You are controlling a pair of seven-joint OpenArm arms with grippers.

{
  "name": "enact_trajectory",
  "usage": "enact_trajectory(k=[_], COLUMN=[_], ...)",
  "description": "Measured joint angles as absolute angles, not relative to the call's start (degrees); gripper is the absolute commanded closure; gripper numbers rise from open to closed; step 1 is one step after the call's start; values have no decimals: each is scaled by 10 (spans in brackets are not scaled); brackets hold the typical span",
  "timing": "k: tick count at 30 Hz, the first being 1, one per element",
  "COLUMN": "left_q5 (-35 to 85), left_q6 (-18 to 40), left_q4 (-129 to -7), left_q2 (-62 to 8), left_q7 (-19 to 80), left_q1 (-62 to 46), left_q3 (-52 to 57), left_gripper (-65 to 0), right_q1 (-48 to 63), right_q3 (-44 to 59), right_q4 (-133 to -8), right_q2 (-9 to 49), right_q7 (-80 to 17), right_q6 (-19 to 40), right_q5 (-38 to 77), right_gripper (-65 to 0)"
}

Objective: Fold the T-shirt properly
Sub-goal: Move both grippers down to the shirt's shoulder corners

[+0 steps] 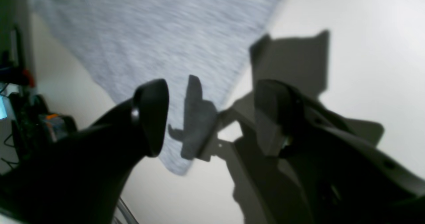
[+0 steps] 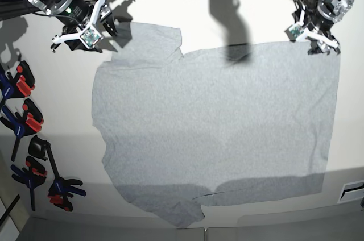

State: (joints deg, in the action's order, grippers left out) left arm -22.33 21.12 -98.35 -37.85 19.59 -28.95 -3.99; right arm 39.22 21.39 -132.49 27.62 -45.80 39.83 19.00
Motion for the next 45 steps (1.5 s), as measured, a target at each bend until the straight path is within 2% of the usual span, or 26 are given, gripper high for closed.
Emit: enact_trajectory(k=[4,11,17,20,23,31,39,45], left_q5=[-217,-210,-238,-300,-300,-306,-215,-178], left_q6=[198,181,171,168,172,174,220,242], left_q4=[-938,-871,-868,-861,-859,-860,-924,-925], left_q2=[-379,-383,-411,-432,-454,-454,-451,-464], left_q7=[173,143,181,244,232,204,151,165], left_q1=[-260,-229,-271,-298,-312,-311,-296,-271], left_q3=[-45,-44,-39,-38,-37,-37,-45,-48], left_gripper=[-384,-382,-382,-382,-380,-380,-380,-380], right_q1=[392,392,392,392,392,392,392,392], right_q3=[214,214,214,214,214,214,214,214], right_q4=[-1330,-1331,-1331,-1331,-1331,-1331,-1331,-1331], right_q2=[276,276,276,276,276,276,277,276], right_q7=[-479,-491,-492,-492,-492,-492,-491,-491], right_q6=[399,399,399,399,399,399,399,399], right_q5=[228,226,225,226,226,226,226,226], right_gripper=[-277,-277,-277,-277,-277,-277,-277,-277])
